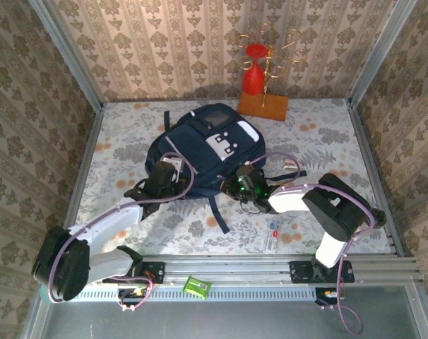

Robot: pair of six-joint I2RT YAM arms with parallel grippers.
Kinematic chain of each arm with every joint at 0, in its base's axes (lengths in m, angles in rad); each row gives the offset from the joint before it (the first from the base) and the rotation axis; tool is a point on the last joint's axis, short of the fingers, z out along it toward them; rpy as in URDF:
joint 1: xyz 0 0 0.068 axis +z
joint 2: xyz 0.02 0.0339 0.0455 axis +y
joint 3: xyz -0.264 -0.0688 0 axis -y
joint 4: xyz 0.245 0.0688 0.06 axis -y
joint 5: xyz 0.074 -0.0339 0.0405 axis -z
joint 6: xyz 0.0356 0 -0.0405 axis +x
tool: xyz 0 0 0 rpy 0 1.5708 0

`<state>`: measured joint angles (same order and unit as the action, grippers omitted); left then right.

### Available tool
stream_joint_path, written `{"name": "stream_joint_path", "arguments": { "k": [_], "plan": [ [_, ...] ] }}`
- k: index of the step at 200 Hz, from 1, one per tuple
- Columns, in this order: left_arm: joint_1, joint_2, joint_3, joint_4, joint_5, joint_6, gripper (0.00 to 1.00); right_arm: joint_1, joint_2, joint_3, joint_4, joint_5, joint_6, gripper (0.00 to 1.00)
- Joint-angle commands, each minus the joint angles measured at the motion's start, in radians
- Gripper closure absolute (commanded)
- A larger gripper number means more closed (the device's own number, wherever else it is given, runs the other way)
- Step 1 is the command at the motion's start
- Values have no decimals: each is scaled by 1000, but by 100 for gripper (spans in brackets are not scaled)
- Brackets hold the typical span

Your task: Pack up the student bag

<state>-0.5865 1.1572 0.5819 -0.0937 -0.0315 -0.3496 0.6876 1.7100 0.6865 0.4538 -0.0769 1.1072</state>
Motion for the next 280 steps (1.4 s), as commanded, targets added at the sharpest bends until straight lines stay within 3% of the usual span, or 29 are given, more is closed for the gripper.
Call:
{"name": "stream_joint_path", "arguments": {
  "k": [1, 36, 65, 83, 131, 175, 203, 216, 235, 253, 280],
  "plan": [
    [33, -45, -2, -113, -115, 59, 100, -65, -97, -45, -111, 94, -87, 100],
    [99, -70, -15, -127, -113, 74, 100, -187, -163, -34, -294, -36, -281, 100],
    [95, -94, -12, -153, -53, 72, 100, -285, -136, 66, -497, -111, -471, 100],
    [55, -133, -22, -180, -34, 41, 100, -316, -71, 159, -572, -142, -540, 100],
    [-79, -252, -84, -215, -30, -65, 100, -281, 125, 414, -637, -252, -595, 100],
    [-88, -244, -90, -181, -26, -48, 100, -302, 265, 654, -793, -194, -668, 89],
    [-77, -224, -77, -141, -17, -42, 100, -304, 237, 622, -786, -179, -676, 76],
    [-53, -223, -71, -117, 8, -34, 83, -303, 221, 599, -787, -180, -675, 67],
    [48, -199, -47, -87, 123, -32, 69, -304, 190, 561, -787, -160, -679, 60],
    [106, -148, -5, -77, 203, -21, 61, -304, 161, 534, -779, -150, -677, 57],
    [124, -56, 56, -83, 277, -25, 55, -304, 147, 516, -773, -155, -674, 56]
  ]
}}
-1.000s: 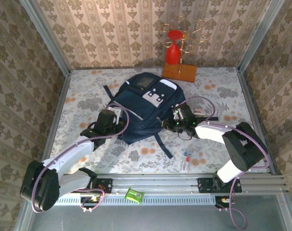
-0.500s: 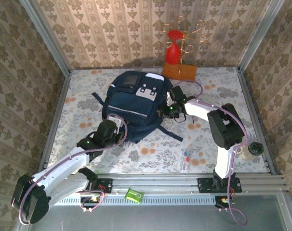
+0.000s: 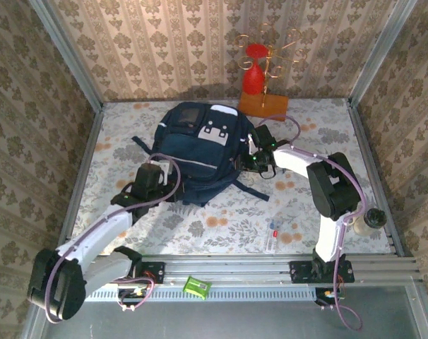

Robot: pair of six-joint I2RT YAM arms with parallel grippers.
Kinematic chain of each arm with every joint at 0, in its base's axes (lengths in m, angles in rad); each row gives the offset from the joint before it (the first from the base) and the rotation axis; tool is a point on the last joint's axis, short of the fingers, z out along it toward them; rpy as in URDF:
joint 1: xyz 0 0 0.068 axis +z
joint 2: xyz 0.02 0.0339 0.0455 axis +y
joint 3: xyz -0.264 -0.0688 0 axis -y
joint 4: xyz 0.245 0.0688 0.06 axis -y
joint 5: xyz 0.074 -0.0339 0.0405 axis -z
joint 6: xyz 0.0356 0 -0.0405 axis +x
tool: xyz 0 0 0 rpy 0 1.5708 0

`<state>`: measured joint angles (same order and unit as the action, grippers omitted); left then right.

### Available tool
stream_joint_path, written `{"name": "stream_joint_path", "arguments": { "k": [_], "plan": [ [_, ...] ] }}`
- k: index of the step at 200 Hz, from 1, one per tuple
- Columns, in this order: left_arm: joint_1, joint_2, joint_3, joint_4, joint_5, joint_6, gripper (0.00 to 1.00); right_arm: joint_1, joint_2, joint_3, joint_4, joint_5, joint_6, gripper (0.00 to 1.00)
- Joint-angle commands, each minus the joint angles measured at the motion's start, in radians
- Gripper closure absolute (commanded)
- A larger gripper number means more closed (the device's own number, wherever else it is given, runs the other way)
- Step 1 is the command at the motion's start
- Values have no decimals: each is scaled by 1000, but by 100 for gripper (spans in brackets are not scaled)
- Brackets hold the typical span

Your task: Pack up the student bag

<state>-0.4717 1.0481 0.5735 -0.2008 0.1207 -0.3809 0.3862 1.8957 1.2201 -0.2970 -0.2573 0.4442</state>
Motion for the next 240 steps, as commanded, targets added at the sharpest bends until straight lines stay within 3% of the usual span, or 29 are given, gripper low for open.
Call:
{"name": "stream_joint_path", "arguments": {
  "k": [1, 37, 137, 200, 223, 240],
  "plan": [
    [22, 56, 66, 24, 126, 6, 55, -3, -38, -17, -22, 26, -11, 56],
    [40, 110, 100, 28, 121, -6, 50, -2, -33, -34, -9, 29, -9, 56],
    [-13, 201, 132, 23, 132, -30, 59, -4, -26, -55, 23, 20, -1, 55],
    [-29, 259, 150, 40, 119, -39, 72, -6, -38, -71, 26, 26, -4, 55],
    [-28, 259, 146, 46, 111, -40, 85, -12, -67, -82, 22, 40, -3, 53],
    [-28, 250, 139, 46, 112, -34, 100, -18, -119, -114, 24, 54, 10, 49]
  ]
}}
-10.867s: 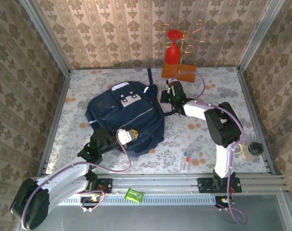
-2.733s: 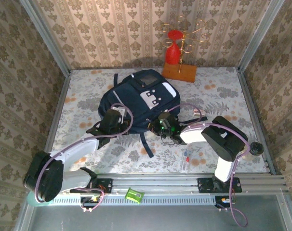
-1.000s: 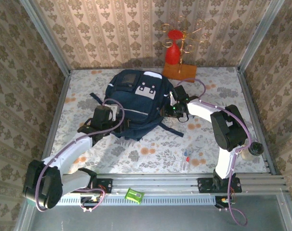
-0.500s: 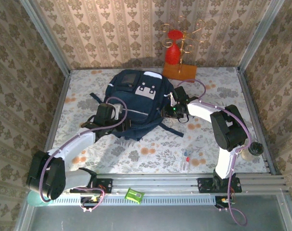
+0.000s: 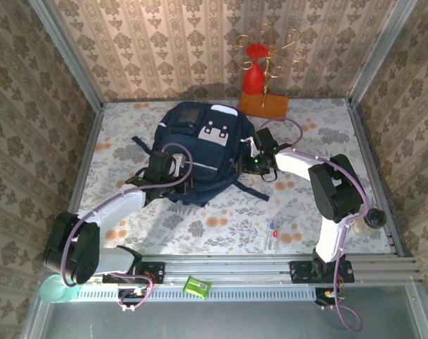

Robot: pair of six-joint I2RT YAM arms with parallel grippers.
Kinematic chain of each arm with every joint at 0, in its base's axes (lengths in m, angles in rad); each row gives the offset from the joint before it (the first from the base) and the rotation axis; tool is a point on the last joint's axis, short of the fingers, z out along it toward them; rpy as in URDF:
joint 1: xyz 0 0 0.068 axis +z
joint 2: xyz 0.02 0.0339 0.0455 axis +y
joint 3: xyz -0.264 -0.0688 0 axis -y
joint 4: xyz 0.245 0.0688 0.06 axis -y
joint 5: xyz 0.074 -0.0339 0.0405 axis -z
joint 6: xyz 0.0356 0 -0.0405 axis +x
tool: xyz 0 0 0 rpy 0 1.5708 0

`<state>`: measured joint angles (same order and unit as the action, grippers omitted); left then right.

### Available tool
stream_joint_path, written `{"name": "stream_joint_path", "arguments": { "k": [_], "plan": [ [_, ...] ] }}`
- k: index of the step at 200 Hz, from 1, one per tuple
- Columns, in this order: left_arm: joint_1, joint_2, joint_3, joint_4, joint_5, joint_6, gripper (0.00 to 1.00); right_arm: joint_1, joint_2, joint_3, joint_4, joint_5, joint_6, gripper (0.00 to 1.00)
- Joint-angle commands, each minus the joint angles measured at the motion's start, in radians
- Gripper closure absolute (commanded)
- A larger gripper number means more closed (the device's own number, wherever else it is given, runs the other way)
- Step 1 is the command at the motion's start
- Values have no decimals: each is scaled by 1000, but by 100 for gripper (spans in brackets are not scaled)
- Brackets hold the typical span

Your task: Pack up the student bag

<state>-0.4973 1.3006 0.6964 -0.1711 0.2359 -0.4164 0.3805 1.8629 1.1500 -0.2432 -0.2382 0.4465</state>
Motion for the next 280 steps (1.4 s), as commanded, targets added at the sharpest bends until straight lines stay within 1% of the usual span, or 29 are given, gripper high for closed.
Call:
{"name": "stream_joint_path", "arguments": {
  "k": [1, 12, 22, 44, 58, 77, 93, 112, 123, 135, 144, 158, 163, 171, 185, 196, 206, 229, 264, 280],
  "plan": [
    [-3, -3, 16, 17, -3, 3, 100, -12, -91, -46, -29, 36, 9, 49],
    [-3, -17, 5, 25, -4, 6, 100, -12, -143, -86, -13, 36, 30, 42],
    [-4, -29, -9, 38, 1, 12, 100, -6, -192, -144, 28, 16, 79, 36],
    [-6, -46, -30, 63, 26, 19, 100, 39, -253, -279, 199, -88, 225, 26],
    [-12, -52, -42, 73, 33, 26, 100, 74, -250, -331, 312, -116, 321, 22],
    [-20, -61, -54, 82, 27, 38, 100, 127, -199, -348, 451, -140, 421, 19],
    [-22, -66, -54, 77, 26, 44, 100, 158, -132, -317, 516, -154, 471, 18],
    [-26, -77, -62, 73, 21, 51, 100, 170, -68, -288, 580, -169, 513, 19],
    [-27, -83, -65, 66, 13, 56, 100, 170, -45, -278, 600, -167, 527, 22],
    [-29, -93, -71, 58, 0, 63, 100, 167, -32, -273, 597, -145, 524, 31],
    [-29, -99, -76, 51, -15, 68, 100, 161, -28, -273, 581, -126, 511, 45],
    [-29, -107, -77, 31, -47, 80, 100, 143, -33, -283, 555, -94, 489, 69],
    [-29, -110, -77, 24, -64, 86, 100, 135, -37, -288, 546, -84, 479, 76],
    [-28, -113, -74, 6, -93, 94, 100, 119, -43, -298, 531, -74, 463, 83],
    [-26, -117, -67, -29, -148, 113, 100, 87, -69, -311, 487, -72, 427, 92],
    [-26, -121, -62, -55, -202, 127, 100, 64, -103, -321, 436, -66, 386, 95],
    [-23, -124, -60, -72, -239, 139, 100, 43, -134, -324, 373, -56, 337, 96],
    [-12, -132, -64, -81, -270, 146, 100, -2, -182, -291, 204, -37, 203, 96],
    [-20, -147, -74, -102, -278, 140, 100, -68, -154, -163, -7, -36, 37, 96],
    [-37, -169, -83, -100, -239, 140, 100, -94, -116, -100, -67, -30, -4, 92]
  ]
}}
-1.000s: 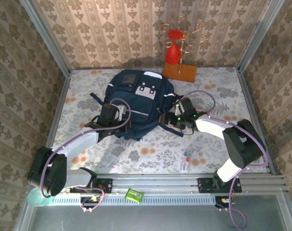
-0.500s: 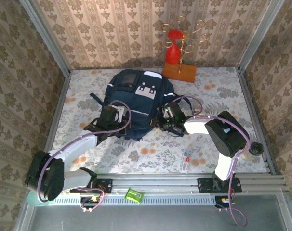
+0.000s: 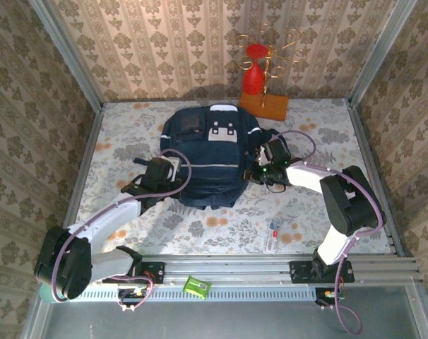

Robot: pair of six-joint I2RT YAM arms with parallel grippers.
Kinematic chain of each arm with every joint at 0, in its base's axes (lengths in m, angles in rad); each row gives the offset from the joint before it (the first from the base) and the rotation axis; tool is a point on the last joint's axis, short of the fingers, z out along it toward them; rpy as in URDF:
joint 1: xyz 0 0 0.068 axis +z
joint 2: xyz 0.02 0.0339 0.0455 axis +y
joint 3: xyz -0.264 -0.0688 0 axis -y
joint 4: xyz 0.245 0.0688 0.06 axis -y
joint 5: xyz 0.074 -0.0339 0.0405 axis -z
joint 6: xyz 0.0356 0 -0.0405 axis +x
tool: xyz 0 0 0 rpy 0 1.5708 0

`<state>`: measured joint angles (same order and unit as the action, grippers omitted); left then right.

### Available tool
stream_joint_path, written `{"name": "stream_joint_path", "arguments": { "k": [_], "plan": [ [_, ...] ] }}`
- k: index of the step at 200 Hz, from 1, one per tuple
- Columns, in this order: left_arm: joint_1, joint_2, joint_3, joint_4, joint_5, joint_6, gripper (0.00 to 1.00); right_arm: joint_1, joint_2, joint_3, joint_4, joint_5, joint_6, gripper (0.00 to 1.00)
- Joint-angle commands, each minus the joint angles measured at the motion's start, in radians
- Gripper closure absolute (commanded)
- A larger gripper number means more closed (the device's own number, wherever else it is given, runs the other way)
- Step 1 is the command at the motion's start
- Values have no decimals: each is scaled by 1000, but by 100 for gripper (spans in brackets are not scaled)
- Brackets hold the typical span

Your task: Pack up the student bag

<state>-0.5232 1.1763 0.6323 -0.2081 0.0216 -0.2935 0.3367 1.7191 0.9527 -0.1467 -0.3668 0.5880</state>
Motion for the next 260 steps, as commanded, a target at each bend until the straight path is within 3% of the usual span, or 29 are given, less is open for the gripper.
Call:
{"name": "stream_joint_path", "arguments": {
  "k": [1, 16, 32, 75, 96, 119, 144, 164, 198, 231, 260],
  "plan": [
    [-12, -46, -20, -62, -21, 16, 100, -51, 30, 101, -165, 98, -146, 91],
    [-37, -68, -37, -28, 53, 0, 100, -61, 51, 143, -181, 92, -154, 83],
    [-70, -73, -40, -6, 108, -25, 100, -60, 43, 158, -187, 91, -150, 66],
    [-146, -69, -30, 13, 83, -67, 100, -50, -153, -25, -141, 75, -67, 32],
    [-161, -66, -27, 16, 77, -67, 100, -24, -237, -164, -22, -1, 32, 23],
    [-174, -66, -25, 14, 76, -65, 100, 20, -220, -216, 101, -54, 108, 21],
    [-192, -78, -30, -21, 70, -59, 100, 43, -133, -178, 179, -86, 121, 27],
    [-210, -119, -54, -60, 54, -64, 100, 41, -69, -105, 148, -93, 74, 45],
    [-237, -187, -93, -94, 18, -92, 100, 11, 3, 35, -88, 42, -99, 77],
    [-224, -170, -85, -87, -92, -68, 100, -15, 38, 115, -237, 132, -217, 89],
    [-152, -124, -51, -65, -123, -19, 100, -24, 80, 180, -319, 210, -278, 97]
  ]
}}
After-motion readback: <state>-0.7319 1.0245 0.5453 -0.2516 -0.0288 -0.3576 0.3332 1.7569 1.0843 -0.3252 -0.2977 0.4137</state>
